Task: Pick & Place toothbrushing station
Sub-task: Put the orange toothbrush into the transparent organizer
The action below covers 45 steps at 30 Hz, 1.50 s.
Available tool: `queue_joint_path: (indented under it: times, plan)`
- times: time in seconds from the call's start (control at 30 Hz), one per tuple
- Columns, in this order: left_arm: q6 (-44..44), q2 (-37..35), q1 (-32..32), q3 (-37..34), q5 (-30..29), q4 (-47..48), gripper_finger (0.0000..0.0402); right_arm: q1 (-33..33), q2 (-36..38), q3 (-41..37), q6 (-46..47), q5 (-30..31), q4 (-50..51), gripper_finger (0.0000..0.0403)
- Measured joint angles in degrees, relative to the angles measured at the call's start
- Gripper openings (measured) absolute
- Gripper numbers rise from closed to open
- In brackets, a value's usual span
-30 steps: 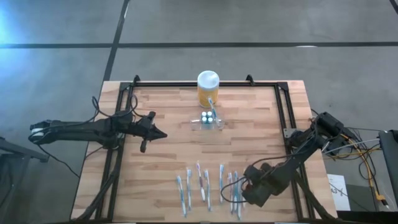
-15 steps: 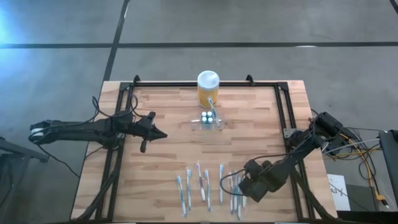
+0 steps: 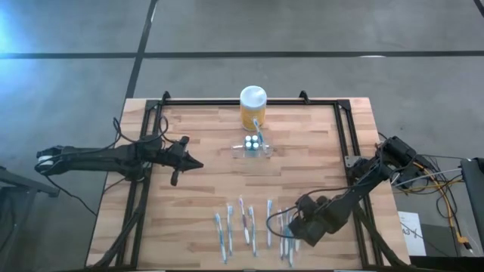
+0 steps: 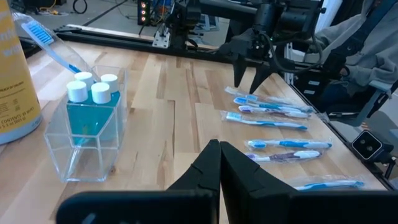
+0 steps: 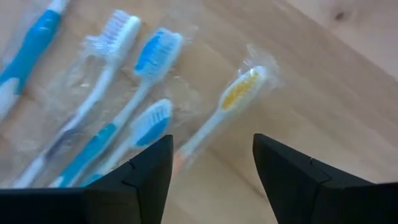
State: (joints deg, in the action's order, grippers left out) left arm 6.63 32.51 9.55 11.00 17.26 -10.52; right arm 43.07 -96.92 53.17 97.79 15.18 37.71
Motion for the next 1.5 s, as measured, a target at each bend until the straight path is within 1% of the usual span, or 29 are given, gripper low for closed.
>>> queue_joint_path:
  times: [0.27, 0.4, 0.6, 0.87, 1.03, 1.23, 1.33, 1.4, 1.5]
  plan:
    - [0.04, 0.00, 0.01, -0.07, 0.00, -0.02, 0.0005, -0.22, 0.06, -2.79, 0.55, 0.04, -0.37, 0.0198]
    - [0.04, 0.00, 0.01, -0.07, 0.00, -0.02, 0.0005, -0.17, 0.22, -4.11, -2.23, 0.22, -0.67, 0.0178]
    - [0.04, 0.00, 0.01, -0.07, 0.00, -0.17, 0.0005, -0.20, 0.22, -4.16, -7.85, 0.09, -0.43, 0.0134]
    - [0.28, 0.00, 0.01, -0.07, 0.00, -0.20, 0.0005, -0.20, 0.17, -4.16, -9.72, 0.02, -0.24, 0.0062]
    - [0.31, 0.00, -0.01, -0.07, 0.00, -0.20, 0.0005, -0.22, 0.09, -4.16, -12.16, 0.15, -0.60, 0.0031]
    - [0.30, 0.00, 0.00, -0.07, 0.00, -0.17, 0.0005, -0.17, 0.40, -4.20, -12.58, 3.18, -0.65, 0.0013]
    - [0.28, 0.00, 0.00, -0.07, 0.00, -0.16, 0.0005, -0.29, 0.61, -4.22, -13.36, 7.19, -0.39, 0.0011]
    - [0.28, 0.00, 0.01, -0.07, -0.02, -0.15, 0.0005, -0.44, 1.11, -3.74, -14.70, 9.40, -0.40, 0.0010]
    - [0.08, 0.00, -0.01, -0.07, -0.02, -0.15, 0.0005, -0.21, 1.68, -2.61, -18.47, 10.81, -0.40, 0.0010]
